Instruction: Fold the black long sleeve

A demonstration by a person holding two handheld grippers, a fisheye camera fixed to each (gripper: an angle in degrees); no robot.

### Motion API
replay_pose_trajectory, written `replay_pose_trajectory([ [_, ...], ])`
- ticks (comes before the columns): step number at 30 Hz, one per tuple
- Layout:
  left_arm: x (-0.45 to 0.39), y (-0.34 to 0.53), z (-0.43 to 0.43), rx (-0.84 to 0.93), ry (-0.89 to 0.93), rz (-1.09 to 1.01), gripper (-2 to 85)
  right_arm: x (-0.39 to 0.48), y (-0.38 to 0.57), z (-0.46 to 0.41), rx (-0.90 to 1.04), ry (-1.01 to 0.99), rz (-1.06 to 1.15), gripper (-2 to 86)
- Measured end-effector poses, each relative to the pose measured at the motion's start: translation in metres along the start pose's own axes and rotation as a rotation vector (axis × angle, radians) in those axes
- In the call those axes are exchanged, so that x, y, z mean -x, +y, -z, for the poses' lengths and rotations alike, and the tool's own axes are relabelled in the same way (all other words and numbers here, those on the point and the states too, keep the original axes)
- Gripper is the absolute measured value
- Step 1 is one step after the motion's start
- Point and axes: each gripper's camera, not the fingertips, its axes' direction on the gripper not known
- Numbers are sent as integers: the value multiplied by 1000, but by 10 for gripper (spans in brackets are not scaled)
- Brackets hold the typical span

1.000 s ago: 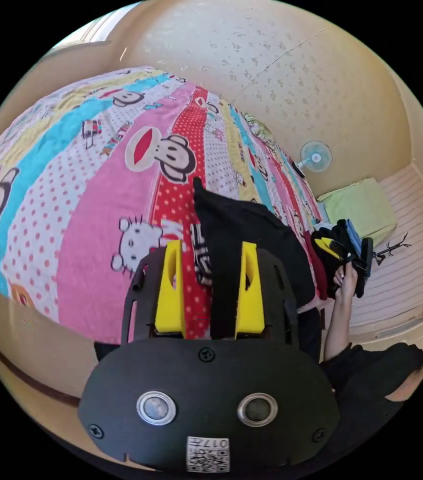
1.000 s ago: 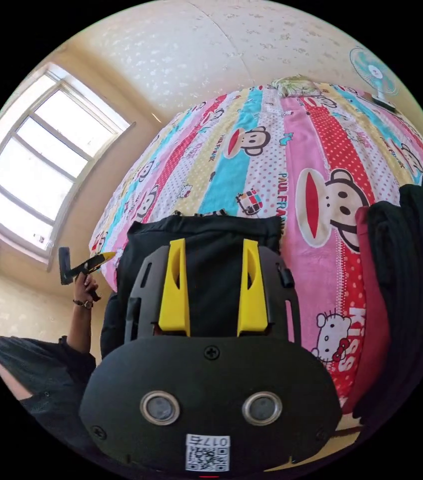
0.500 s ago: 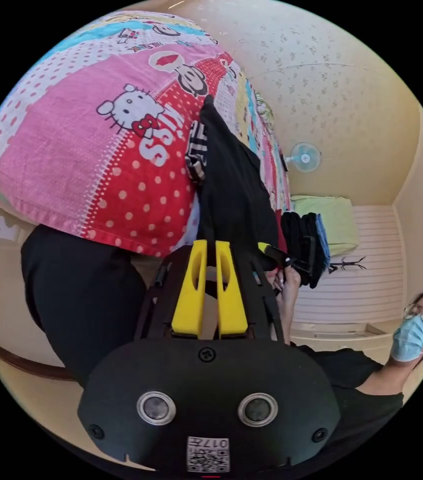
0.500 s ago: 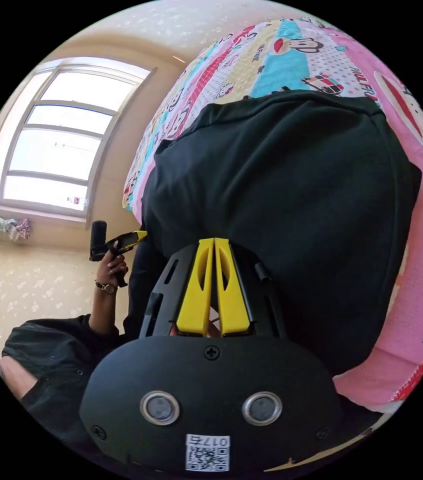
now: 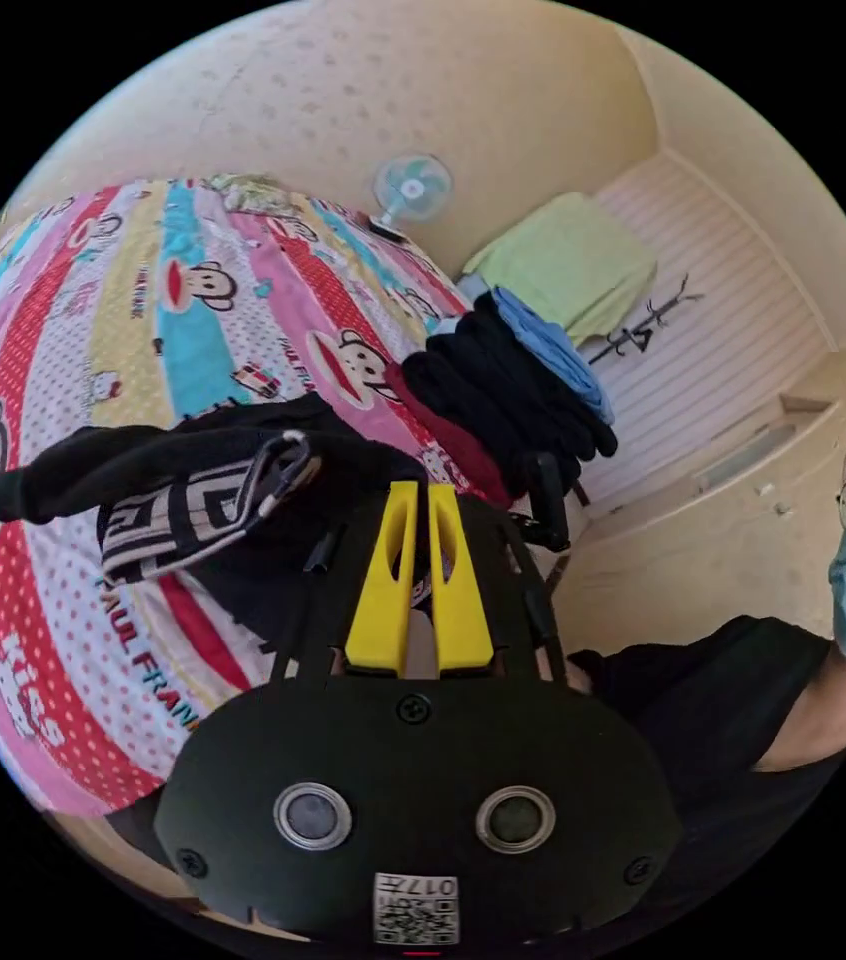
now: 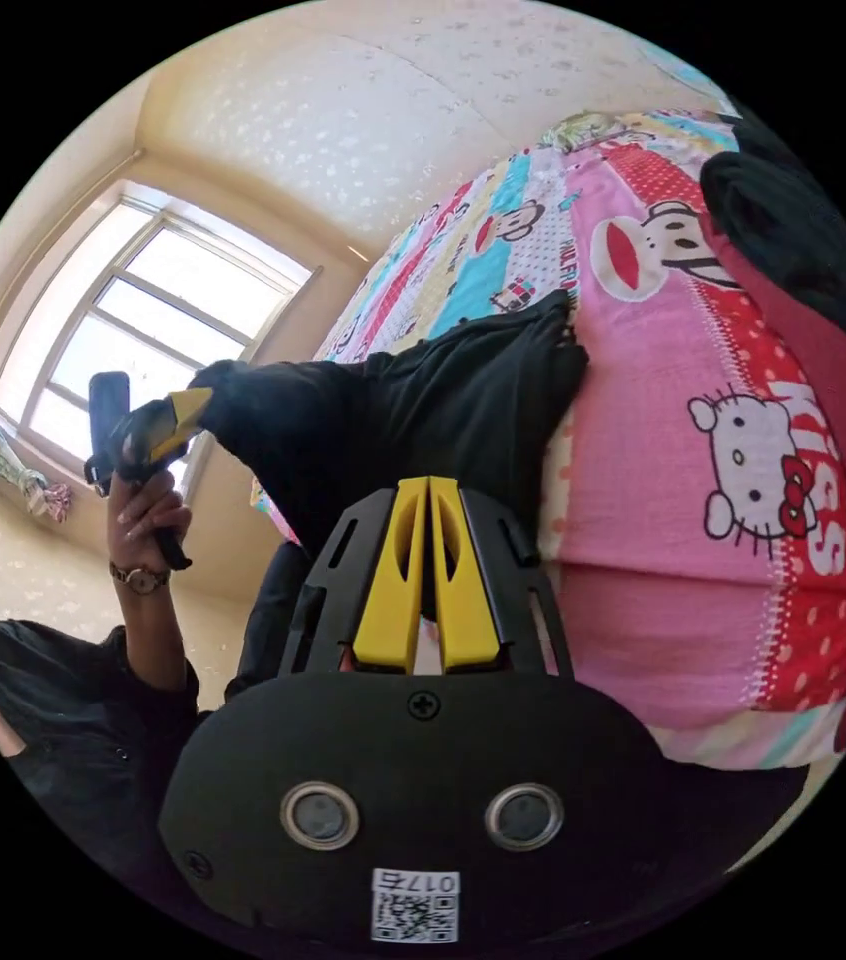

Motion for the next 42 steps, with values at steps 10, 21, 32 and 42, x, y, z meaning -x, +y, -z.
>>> replay_pose_trajectory([
  [10,-18,24,-131,159,58,35,105,-59,13,42,-194,-145,-128,11],
  [21,26,90,-71,137,-335,328,101,-46,-19,9,-10,-82,-98,107],
  [32,33,111,-19,117,-290,313,5,-39,-47,11,264,-34,-125,26],
  [42,84,138,17,-100,81,442,148,-82,-53,40,165,-34,-207,44],
])
